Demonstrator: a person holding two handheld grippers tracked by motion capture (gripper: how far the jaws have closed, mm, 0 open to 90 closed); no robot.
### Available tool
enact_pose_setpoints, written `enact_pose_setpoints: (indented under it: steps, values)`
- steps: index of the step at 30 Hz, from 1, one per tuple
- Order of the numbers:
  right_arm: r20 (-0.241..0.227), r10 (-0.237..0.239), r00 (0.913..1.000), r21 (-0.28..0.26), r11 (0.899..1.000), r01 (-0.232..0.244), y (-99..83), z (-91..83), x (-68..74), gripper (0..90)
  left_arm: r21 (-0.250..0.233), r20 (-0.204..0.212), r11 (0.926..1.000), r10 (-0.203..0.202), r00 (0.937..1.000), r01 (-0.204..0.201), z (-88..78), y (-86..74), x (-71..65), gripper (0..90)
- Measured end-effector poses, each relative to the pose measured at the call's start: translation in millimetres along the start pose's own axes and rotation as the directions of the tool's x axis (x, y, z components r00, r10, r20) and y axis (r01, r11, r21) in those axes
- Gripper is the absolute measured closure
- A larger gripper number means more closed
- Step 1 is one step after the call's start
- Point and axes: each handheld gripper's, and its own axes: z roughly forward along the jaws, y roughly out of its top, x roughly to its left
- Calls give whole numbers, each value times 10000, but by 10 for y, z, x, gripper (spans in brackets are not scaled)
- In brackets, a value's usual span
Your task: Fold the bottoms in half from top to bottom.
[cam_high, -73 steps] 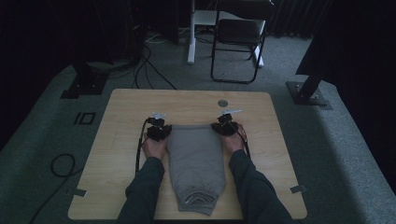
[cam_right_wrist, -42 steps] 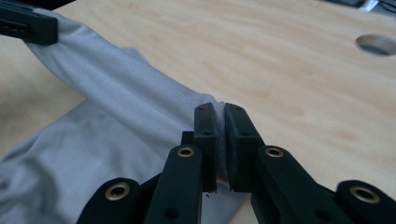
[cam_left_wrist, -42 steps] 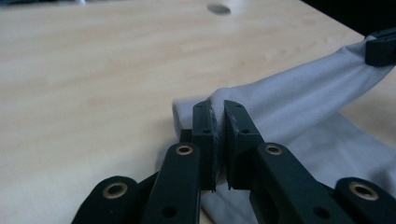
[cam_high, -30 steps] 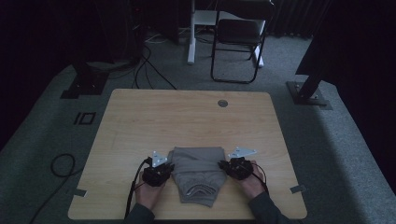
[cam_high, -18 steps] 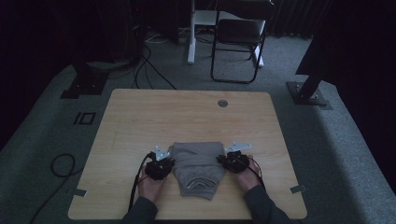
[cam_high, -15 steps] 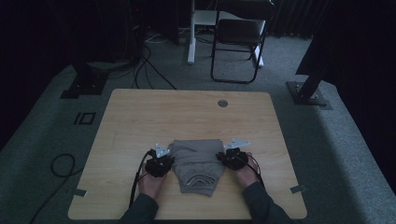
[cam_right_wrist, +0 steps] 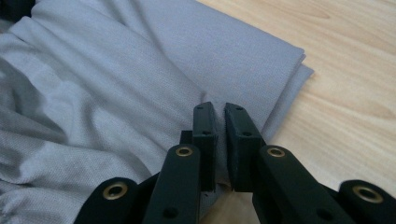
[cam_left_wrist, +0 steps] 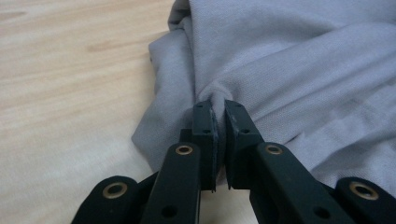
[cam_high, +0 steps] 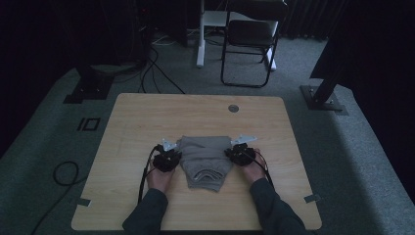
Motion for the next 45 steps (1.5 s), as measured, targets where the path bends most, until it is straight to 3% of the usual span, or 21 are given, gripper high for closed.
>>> enact_pose_setpoints:
  steps: [4, 12, 16, 21, 27, 30, 34, 36, 37, 38, 40, 41, 42, 45]
  values:
    - [181, -163, 9997, -64, 9998, 164, 53, 62, -34, 839, 39, -476, 9993, 374, 9982, -373, 68, 72, -6, 850]
    - [329, 72, 9994, -15, 10000, -71, 146, 146, -108, 842, -17, -699, 9998, 182, 9974, -183, 150, 147, 26, 851]
    - [486, 1, 9988, 159, 9999, -9, 250, 152, -101, 847, 143, -901, 9999, 110, 9959, -97, 161, 299, 73, 857]
    - [494, 108, 9987, -604, 9981, -78, 400, -51, -138, 847, -776, -761, 9968, 105, 9970, -165, -107, 551, 90, 861]
    - [509, 14, 9987, -1743, 9847, 75, 550, -441, -104, 846, -1980, -363, 9799, 171, 9992, -240, -545, 736, 27, 860]
    - [468, -206, 9987, -2179, 9755, 304, 546, -650, -39, 846, -2355, -81, 9716, 212, 9997, -225, -740, 682, -26, 860]
    - [254, -496, 9984, -2579, 9646, 545, 413, -867, 80, 844, -2685, 303, 9631, 300, 9991, -207, -924, 491, -105, 858]
    - [234, -599, 9979, -2578, 9641, 639, 359, -897, 112, 843, -2650, 322, 9638, 389, 9987, -290, -948, 431, -126, 856]
    - [185, -667, 9976, -2562, 9641, 692, 301, -920, 143, 842, -2553, 372, 9664, 414, 9985, -306, -967, 307, -164, 856]
    - [-134, -649, 9978, -2460, 9674, 596, 122, -926, 222, 840, -2313, 475, 9723, 456, 9978, -334, -955, 166, -205, 849]
    - [-206, -828, 9964, -2083, 9751, 767, -27, -877, 294, 833, -2015, 627, 9790, 449, 9970, -314, -929, -5, -238, 825]
    - [-206, -828, 9964, -2083, 9751, 767, -27, -877, 294, 833, -2015, 627, 9790, 449, 9970, -314, -929, -5, -238, 801]
    - [-544, -929, 9942, -1729, 9815, 823, -162, -826, 338, 781, -1846, 844, 9827, 335, 9959, -174, -906, -131, -236, 753]
    - [-741, -777, 9942, -1833, 9810, 630, -220, -837, 321, 656, -1962, 984, 9806, 199, 9949, -2, -922, -171, -197, 694]
